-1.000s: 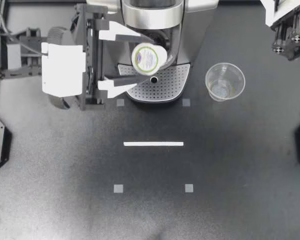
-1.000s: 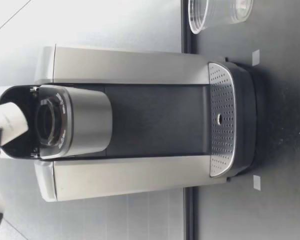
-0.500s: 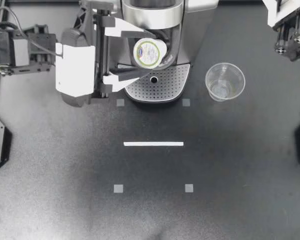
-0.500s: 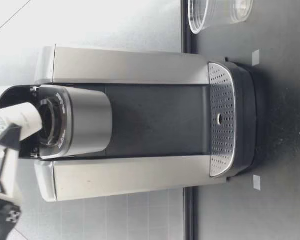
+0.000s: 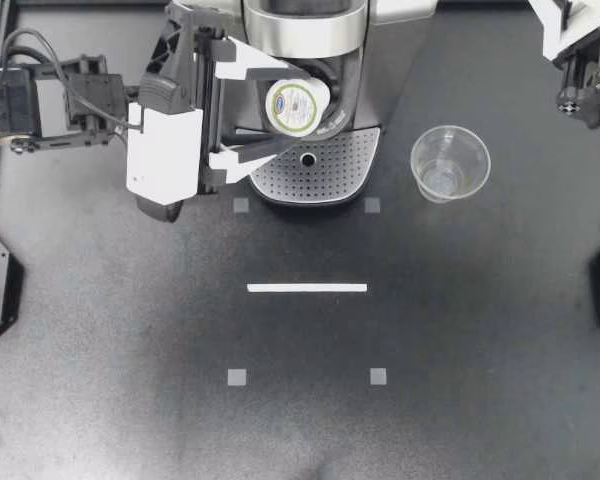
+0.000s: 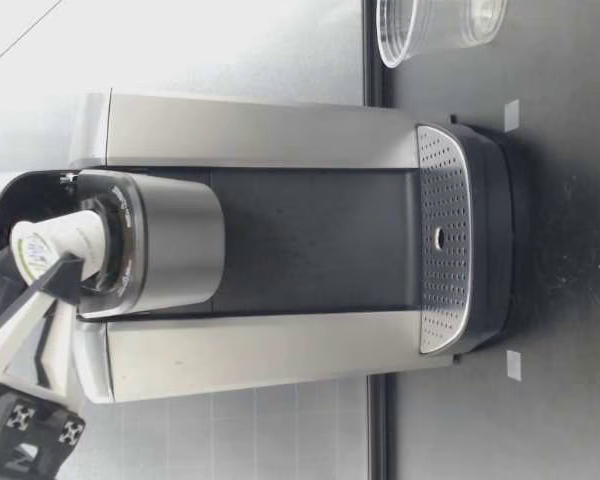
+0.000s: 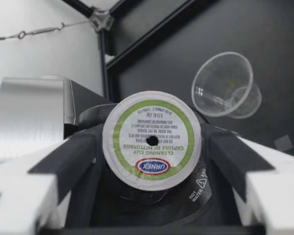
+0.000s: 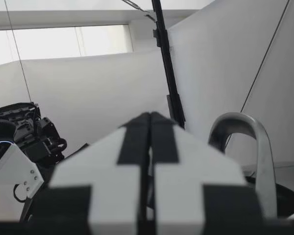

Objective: Place the coffee capsule inside the capsule container, then place the cup onto the center of the cup tray, then push the 'Hot Water' and 'Travel Mug' buttons.

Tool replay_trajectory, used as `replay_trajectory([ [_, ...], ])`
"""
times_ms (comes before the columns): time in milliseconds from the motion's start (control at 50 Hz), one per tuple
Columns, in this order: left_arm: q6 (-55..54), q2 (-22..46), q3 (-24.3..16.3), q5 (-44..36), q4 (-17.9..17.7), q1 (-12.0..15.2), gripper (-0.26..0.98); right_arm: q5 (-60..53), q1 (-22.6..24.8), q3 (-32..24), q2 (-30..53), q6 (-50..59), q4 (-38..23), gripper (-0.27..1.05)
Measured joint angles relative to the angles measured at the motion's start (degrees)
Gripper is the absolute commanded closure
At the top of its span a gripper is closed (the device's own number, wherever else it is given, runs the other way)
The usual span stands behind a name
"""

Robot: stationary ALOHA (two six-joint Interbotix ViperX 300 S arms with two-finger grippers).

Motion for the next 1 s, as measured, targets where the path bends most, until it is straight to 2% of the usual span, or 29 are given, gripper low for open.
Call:
replay_trajectory([
  [160, -0.1, 0.0, 0.0, -0.2, 0.0, 0.0, 0.19, 0.0, 0.0, 0.2, 0.0, 0.0, 0.0, 0.68],
  [360, -0.4, 0.0, 0.0, -1.4, 0.0, 0.0, -0.01, 0.0, 0.0, 0.2, 0.0, 0.1, 0.0, 0.68],
  [760, -1.5, -0.4, 0.3, -2.2, -0.4, 0.0, -0.01, 0.1, 0.0, 0.4, 1.0, 0.4, 0.0, 0.68],
  [880, -2.1, -1.9, 1.4, -3.3, -0.8, 0.1, 0.00, 0.1, 0.0, 0.5, 1.1, 0.6, 0.0, 0.68],
  [1000, -2.8, -5.9, 4.2, -8.3, -1.0, 0.1, 0.00, 0.2, 0.0, 0.6, 1.6, 0.6, 0.0, 0.68],
])
